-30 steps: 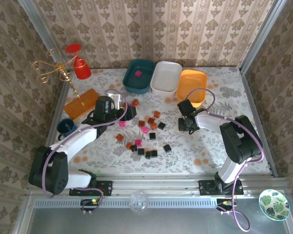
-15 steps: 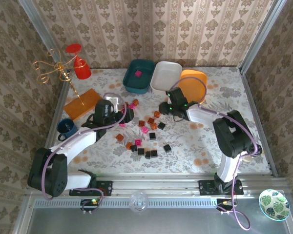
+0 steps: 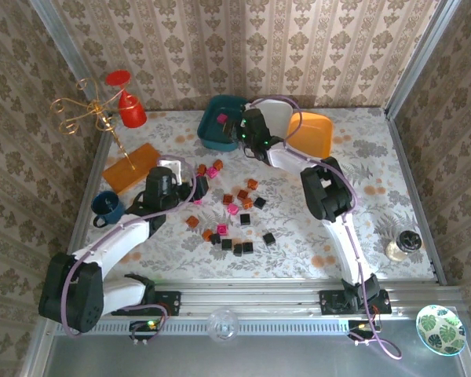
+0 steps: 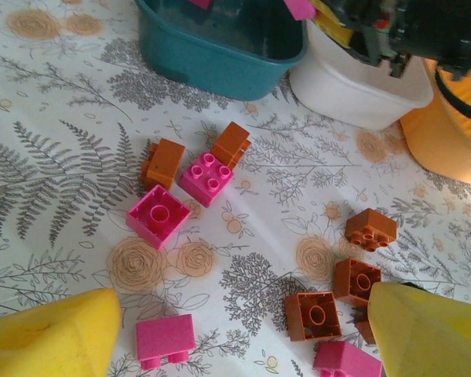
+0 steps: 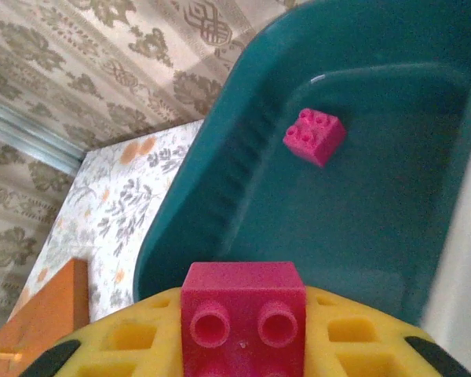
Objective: Sort the legos into containers by color
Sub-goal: Place the lego in the container, then pick up the lego from the middle-left of the table.
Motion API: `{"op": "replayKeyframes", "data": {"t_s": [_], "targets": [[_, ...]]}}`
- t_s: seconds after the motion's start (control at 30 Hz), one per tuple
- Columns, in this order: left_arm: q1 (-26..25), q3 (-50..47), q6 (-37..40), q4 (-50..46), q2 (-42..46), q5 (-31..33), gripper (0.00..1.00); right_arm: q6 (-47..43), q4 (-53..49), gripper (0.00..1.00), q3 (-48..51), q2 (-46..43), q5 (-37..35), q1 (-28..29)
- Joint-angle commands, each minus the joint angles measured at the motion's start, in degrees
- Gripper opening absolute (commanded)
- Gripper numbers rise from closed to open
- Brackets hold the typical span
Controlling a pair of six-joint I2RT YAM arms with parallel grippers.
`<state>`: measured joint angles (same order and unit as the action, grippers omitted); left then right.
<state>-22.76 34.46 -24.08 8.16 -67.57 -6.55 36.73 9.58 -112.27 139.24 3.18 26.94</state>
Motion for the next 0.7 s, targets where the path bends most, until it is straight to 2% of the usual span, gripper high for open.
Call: {"op": "replayKeyframes", "data": {"t_s": [0.0,0.07,0.17,0.37,0.5,0.67], "targets": [[0.44,-1.36,-0.54,-0.80,1.51,0.89,0.84,2.09,-4.61,0.36,-11.69,6.72,-0.84,-1.33],[0.49,-1.74,-0.31,-1.48,1.78,0.77,0.84,2.71,-7.33,0.40,-18.73,9.91,1.94,-2.01],[0.55,-2.20,0.18,-2.59,2.04,0.81,0.85,2.46,-10.31,0.50,-26.50,11.67,6.71,-2.82],[0.53,-3.65,0.48,-1.76,2.36,1.27,0.90,-2.29,-15.57,0.64,-27.21,3.66,12.77,-3.99],[0.60,-3.65,1.34,-1.31,1.43,1.40,0.91,-6.58,-16.44,0.68,-15.06,-7.92,17.08,-4.16],[0.70,-0.17,3.94,-3.63,-3.99,0.05,0.90,-12.51,-14.83,0.75,9.85,-27.21,16.01,-4.08]]}}
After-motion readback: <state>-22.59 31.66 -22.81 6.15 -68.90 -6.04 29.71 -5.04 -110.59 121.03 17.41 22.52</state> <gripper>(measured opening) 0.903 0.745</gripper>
